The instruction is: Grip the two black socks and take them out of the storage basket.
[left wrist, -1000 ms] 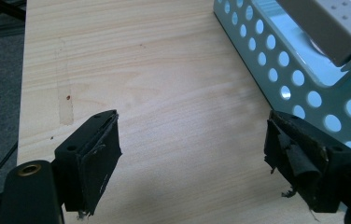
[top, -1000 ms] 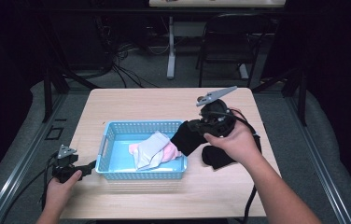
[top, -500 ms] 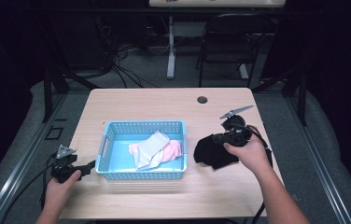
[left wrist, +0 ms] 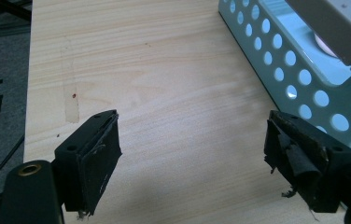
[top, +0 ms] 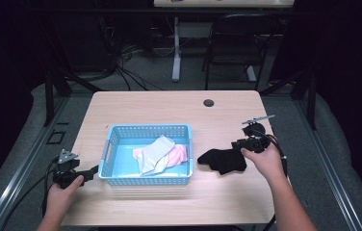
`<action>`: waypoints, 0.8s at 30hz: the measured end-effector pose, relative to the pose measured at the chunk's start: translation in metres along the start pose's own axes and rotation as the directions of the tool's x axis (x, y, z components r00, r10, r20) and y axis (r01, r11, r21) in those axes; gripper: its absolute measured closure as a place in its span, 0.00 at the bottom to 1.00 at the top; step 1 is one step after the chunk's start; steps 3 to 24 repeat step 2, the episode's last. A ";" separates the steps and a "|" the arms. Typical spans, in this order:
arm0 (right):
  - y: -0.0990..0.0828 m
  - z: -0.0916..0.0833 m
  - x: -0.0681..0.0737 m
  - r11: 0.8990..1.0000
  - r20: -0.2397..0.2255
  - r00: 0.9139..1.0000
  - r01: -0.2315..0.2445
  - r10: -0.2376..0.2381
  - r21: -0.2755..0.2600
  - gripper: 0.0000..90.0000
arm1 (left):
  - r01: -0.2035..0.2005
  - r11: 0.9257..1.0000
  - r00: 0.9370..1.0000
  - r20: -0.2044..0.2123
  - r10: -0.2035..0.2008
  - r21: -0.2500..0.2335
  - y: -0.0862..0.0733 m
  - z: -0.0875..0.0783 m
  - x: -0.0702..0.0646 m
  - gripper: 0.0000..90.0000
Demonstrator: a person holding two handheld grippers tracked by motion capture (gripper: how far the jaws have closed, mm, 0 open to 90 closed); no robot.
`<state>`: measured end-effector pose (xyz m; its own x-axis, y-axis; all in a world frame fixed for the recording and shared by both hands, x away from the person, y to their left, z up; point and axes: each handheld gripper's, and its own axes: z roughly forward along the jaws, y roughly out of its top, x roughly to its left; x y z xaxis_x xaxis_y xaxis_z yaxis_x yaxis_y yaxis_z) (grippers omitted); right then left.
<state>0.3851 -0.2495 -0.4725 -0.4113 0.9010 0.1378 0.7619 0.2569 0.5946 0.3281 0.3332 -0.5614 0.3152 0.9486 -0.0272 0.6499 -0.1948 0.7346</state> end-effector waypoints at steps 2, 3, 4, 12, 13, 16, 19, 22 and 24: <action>0.000 -0.001 0.002 1.000 0.006 1.000 0.000 0.000 -0.010 0.70 | -0.001 1.000 1.000 0.000 0.001 0.000 0.000 0.000 0.000 0.20; 0.000 -0.001 0.002 1.000 0.006 1.000 0.000 0.000 -0.010 0.70 | -0.001 1.000 1.000 0.000 0.001 0.000 0.000 0.000 0.000 0.20; 0.000 -0.001 0.002 1.000 0.006 1.000 0.000 0.000 -0.010 0.70 | -0.001 1.000 1.000 0.000 0.001 0.000 0.000 0.000 0.000 0.20; 0.000 -0.001 0.002 1.000 0.006 1.000 0.000 0.000 -0.010 0.70 | -0.001 1.000 1.000 0.000 0.001 0.000 0.000 0.000 0.000 0.20; 0.000 -0.001 0.002 1.000 0.006 1.000 0.000 0.000 -0.010 0.70 | -0.001 1.000 1.000 0.000 0.001 0.000 0.000 0.000 0.000 0.20; 0.000 -0.001 0.002 1.000 0.006 1.000 0.000 0.000 -0.010 0.70 | -0.001 1.000 1.000 0.000 0.001 0.000 0.000 0.000 0.000 0.20; 0.000 -0.001 0.002 1.000 0.006 1.000 0.000 0.000 -0.010 0.70 | -0.001 1.000 1.000 0.000 0.001 0.000 0.000 0.000 0.000 0.20; 0.000 -0.001 0.002 1.000 0.006 1.000 0.000 0.000 -0.010 0.70 | -0.001 1.000 1.000 0.000 0.001 0.000 0.000 0.000 0.000 0.20; 0.000 -0.001 0.002 1.000 0.006 1.000 0.000 0.000 -0.010 0.70 | -0.001 1.000 1.000 0.000 0.001 0.000 0.000 0.000 0.000 0.20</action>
